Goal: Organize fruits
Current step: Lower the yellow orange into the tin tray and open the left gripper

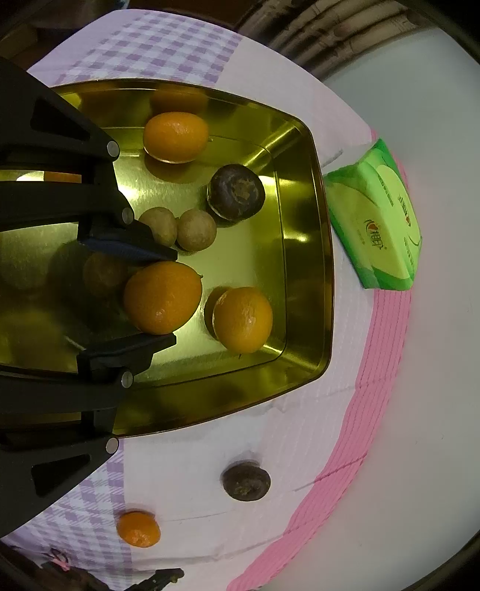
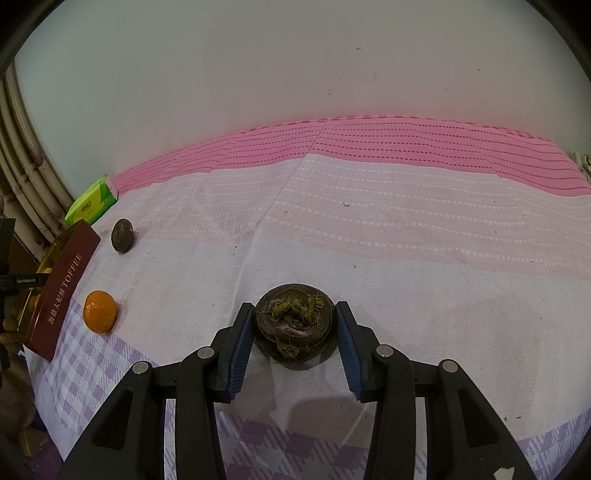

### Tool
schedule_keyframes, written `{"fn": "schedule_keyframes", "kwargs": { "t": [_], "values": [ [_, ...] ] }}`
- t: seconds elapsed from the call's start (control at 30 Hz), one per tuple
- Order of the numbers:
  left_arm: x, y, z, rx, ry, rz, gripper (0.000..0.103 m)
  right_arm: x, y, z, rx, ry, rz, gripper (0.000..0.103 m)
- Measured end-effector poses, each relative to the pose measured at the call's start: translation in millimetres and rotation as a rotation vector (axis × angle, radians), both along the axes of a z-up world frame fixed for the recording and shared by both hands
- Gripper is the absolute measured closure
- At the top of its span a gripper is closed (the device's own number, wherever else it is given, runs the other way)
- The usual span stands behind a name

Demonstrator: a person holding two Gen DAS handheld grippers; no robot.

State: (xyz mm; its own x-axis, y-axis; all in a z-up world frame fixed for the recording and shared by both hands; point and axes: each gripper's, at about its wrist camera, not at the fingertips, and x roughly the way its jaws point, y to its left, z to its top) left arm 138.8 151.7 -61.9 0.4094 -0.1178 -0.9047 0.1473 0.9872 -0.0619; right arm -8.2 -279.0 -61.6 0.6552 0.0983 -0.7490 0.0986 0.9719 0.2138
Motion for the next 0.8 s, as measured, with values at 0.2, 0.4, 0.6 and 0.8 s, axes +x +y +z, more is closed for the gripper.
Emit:
{"fn": "schedule_keyframes", "kwargs": {
  "t": [0.2,0.4,0.6,0.8],
  "values": [
    [-1,0,2,0.013,0.001,0.004,0.064,0,0,0,0.0,0.0,0.0,0.062],
    [-4,2,5,0.034,-0.009,0.014,0.064,1,0,0,0.001,-0.001,-0.001,0.062],
    [-7,3,13,0.038,-0.025,0.021,0.063,0,0,-1,0.0,-0.001,-0.001,0.062],
    [-15,2,21,0.049,-0.032,0.028,0.063,0,0,-2,-0.002,0.0,-0.001,0.062]
  ]
}}
